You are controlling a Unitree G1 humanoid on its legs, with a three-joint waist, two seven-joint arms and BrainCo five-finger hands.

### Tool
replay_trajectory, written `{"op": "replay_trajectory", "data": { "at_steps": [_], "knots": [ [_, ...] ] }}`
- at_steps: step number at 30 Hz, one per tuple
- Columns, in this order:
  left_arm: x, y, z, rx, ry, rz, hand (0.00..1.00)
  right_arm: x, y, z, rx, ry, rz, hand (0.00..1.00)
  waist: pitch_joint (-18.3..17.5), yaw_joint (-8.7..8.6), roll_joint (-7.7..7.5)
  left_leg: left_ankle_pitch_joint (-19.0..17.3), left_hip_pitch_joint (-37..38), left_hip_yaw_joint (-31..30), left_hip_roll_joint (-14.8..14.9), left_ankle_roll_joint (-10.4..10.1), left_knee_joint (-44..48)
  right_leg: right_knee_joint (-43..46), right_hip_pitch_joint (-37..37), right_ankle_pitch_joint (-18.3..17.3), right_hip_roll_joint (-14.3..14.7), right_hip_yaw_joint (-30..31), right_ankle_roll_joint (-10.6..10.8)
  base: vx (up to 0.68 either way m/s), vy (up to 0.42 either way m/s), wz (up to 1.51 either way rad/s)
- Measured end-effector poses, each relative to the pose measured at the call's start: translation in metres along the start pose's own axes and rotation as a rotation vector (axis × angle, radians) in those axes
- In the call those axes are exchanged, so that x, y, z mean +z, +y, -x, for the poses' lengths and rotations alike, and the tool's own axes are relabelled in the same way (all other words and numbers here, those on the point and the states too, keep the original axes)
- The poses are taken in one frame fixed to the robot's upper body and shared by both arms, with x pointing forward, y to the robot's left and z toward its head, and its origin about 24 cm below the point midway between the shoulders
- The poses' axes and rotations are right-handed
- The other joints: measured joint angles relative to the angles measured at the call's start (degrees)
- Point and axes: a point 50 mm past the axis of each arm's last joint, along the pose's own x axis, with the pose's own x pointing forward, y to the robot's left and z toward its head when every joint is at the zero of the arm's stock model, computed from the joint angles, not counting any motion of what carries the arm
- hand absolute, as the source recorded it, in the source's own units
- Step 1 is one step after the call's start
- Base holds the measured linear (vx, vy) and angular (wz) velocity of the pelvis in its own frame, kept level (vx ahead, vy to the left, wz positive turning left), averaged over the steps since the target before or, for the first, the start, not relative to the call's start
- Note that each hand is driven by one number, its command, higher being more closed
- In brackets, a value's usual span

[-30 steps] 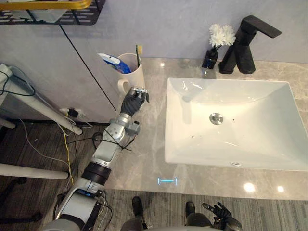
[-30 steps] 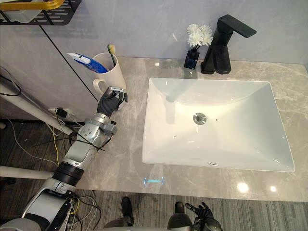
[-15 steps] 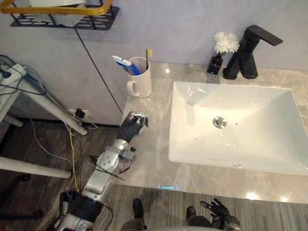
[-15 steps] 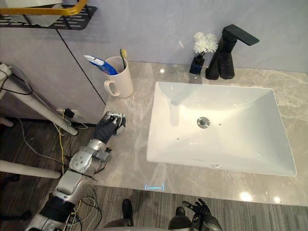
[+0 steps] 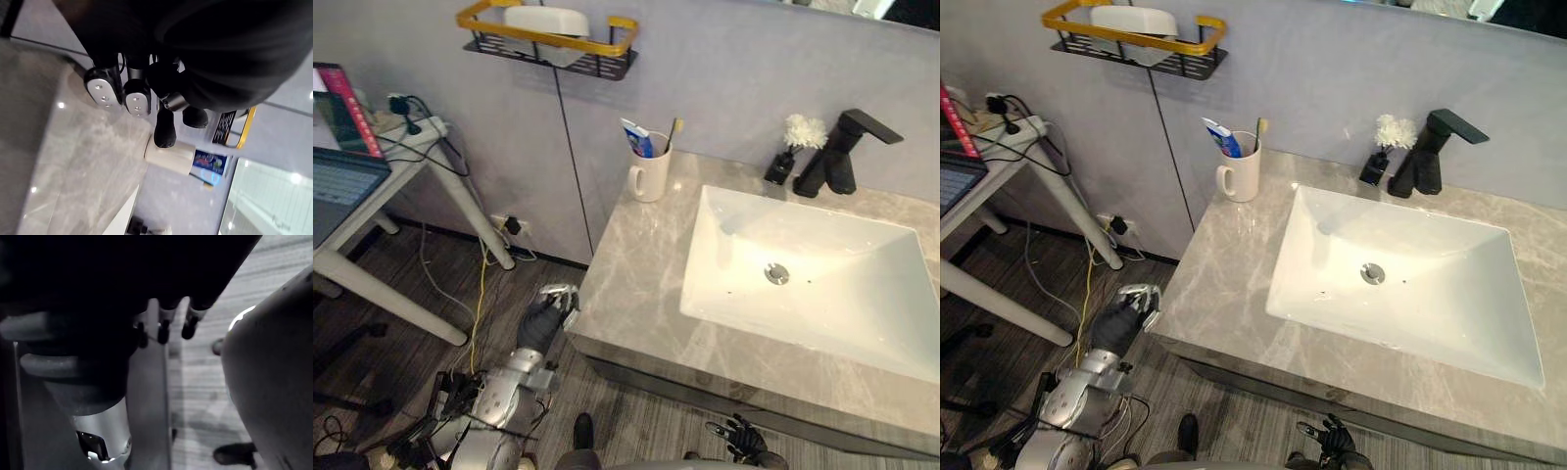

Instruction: Organize washtable

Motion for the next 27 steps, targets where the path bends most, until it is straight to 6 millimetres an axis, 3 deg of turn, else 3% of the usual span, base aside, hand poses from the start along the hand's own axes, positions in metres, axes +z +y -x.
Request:
{"op": "replay_trajectory", "data": {
  "at_steps": [6, 10, 13, 18, 19, 26, 27],
  "knots": [
    [0.011, 0.028, 0.023, 0.191, -0.038, -0.015, 1.00, -0.017, -0.001, 0.004, -0.015, 0.061, -0.030, 0.00, -2.2, 3.24, -1.42, 1.6, -1.9, -4.4, -0.9, -0.2, 0.4, 0.0, 1.7, 0.1, 0.1, -4.7, 0.3, 0.05, -0.028, 0.41],
    [0.014, 0.046, 0.039, 0.320, -0.049, -0.023, 1.00, -0.020, -0.004, 0.006, -0.027, 0.078, -0.061, 0.00, -2.3, 3.68, -1.30, 1.8, -2.0, -6.0, -1.6, 0.1, 0.4, 0.1, 2.5, 0.0, -0.3, -6.2, 0.2, -0.02, -0.001, 0.26],
    [0.000, 0.054, 0.044, 0.381, -0.004, 0.003, 1.00, -0.022, -0.006, 0.007, -0.027, 0.078, -0.059, 0.00, -2.5, 4.68, -0.63, 1.3, -2.1, -6.8, -2.1, 0.2, 0.1, 0.2, 3.2, -0.7, -0.7, -7.5, 0.7, -0.06, 0.001, 0.21],
    [-0.043, 0.070, 0.058, 0.482, 0.179, 0.054, 1.00, -0.028, -0.005, 0.008, -0.029, 0.109, -0.073, 0.00, -3.5, 4.98, -0.19, 2.4, -1.7, -8.0, -2.1, 0.5, 0.0, 2.1, 3.1, -2.5, -0.8, -9.2, 0.4, -0.04, -0.020, 0.14],
    [-0.051, 0.070, 0.062, 0.497, 0.216, 0.065, 1.00, -0.028, -0.005, 0.009, -0.030, 0.113, -0.081, 0.00, -3.8, 4.98, -0.66, 2.5, -1.8, -8.4, -2.1, 0.4, 0.0, 2.2, 3.2, -2.6, -0.9, -9.8, 0.4, -0.04, -0.023, 0.17],
    [-0.072, 0.066, 0.062, 0.529, 0.281, 0.108, 1.00, -0.030, -0.006, 0.012, -0.039, 0.101, -0.120, 0.00, -3.7, 6.15, -0.51, 2.9, -2.4, -9.5, -2.9, 0.6, 0.0, 2.8, 3.2, -3.1, -1.6, -11.2, 0.8, 0.00, -0.007, 0.11],
    [-0.072, 0.065, 0.059, 0.527, 0.276, 0.115, 1.00, -0.030, -0.007, 0.013, -0.042, 0.096, -0.122, 0.00, -4.0, 6.12, -1.09, 3.0, -2.5, -9.6, -3.2, 0.6, 0.0, 2.9, 3.2, -3.1, -1.8, -11.5, 0.9, 0.03, 0.006, 0.12]
  ]
}}
